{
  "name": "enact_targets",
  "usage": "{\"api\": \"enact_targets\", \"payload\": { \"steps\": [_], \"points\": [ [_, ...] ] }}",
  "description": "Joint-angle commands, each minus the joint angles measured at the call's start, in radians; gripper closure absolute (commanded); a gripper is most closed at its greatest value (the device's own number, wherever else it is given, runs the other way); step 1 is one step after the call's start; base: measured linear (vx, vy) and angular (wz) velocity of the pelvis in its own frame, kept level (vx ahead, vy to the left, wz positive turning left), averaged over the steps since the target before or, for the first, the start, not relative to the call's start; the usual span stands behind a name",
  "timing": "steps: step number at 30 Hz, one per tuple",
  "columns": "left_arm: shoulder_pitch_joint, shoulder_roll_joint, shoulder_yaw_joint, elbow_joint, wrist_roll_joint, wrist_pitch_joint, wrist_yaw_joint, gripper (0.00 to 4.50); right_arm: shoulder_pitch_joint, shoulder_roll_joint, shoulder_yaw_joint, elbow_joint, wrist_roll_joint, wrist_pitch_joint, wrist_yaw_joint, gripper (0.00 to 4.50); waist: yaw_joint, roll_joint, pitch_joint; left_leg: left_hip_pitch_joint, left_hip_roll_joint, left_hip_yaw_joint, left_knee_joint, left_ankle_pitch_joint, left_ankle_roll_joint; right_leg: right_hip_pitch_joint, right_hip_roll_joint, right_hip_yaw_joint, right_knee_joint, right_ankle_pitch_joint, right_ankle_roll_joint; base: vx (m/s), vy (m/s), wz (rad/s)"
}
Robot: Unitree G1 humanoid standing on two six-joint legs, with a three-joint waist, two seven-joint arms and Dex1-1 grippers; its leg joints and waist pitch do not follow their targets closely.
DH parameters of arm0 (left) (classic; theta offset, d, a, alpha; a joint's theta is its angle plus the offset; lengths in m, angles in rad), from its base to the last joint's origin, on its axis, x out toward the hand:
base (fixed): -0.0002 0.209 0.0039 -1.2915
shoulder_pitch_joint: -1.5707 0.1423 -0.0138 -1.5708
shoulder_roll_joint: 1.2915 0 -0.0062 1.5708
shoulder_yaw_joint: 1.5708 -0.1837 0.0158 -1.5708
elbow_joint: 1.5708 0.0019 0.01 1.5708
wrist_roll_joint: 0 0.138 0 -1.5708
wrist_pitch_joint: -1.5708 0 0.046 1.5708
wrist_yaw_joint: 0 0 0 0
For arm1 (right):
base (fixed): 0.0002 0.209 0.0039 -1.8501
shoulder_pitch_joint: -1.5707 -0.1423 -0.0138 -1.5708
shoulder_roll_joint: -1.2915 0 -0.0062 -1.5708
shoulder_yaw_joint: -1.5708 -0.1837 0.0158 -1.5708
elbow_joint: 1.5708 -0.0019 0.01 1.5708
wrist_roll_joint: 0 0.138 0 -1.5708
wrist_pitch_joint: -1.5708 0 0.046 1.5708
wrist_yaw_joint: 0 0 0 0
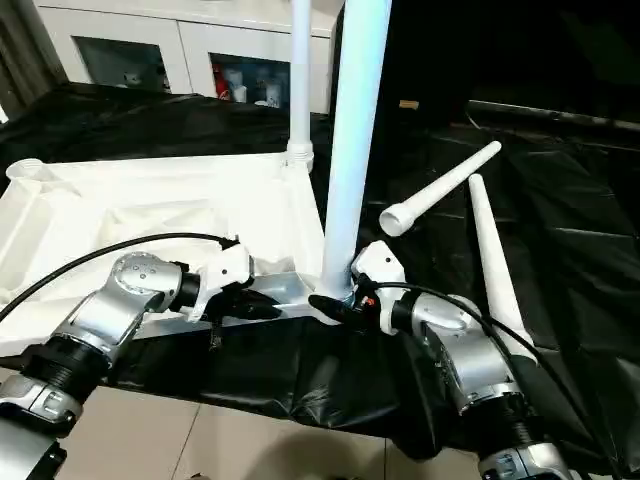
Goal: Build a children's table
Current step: Rotate leg to tighten
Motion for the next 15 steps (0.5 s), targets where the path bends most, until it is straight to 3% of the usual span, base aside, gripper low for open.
{"api": "enact_targets", "payload": {
  "steps": [1, 7, 10, 15],
  "points": [
    [-0.010, -0.009, 0.008, -0.047, -0.028, -0.017, -0.015, 4.50, -0.012, 0.017, -0.033, 0.035, 0.000, 0.003, -0.056, 1.75, -0.003, 0.007, -0.075, -0.009, 0.023, -0.001, -0.065, -0.112, 0.066, 0.069, -0.070, 0.060, -0.057, -0.262, -0.160, 0.000, 0.000, 0.00],
    [-0.051, -0.069, 0.031, 0.041, 0.006, 0.027, 0.130, 4.50, -0.048, 0.138, -0.100, 0.159, 0.002, 0.030, -0.283, 1.75, -0.017, 0.010, -0.073, -0.008, 0.020, -0.004, -0.068, -0.132, 0.033, 0.067, -0.068, 0.056, -0.065, -0.320, -0.144, 0.000, 0.000, 0.00],
    [-0.102, -0.131, 0.034, 0.141, 0.060, 0.058, 0.298, 4.50, -0.103, 0.234, -0.133, 0.269, -0.022, 0.027, -0.494, 1.76, -0.026, 0.013, -0.072, -0.004, 0.016, -0.003, -0.066, -0.151, 0.018, 0.064, -0.068, 0.056, -0.071, -0.356, -0.134, 0.000, 0.000, 0.00],
    [-0.150, -0.212, 0.026, 0.226, 0.091, 0.096, 0.425, 4.50, -0.195, 0.333, -0.143, 0.403, -0.057, 0.002, -0.677, 1.76, -0.026, 0.012, -0.073, -0.004, 0.014, -0.005, -0.066, -0.156, 0.023, 0.065, -0.071, 0.053, -0.078, -0.393, -0.116, 0.000, 0.000, 0.00]
  ]
}}
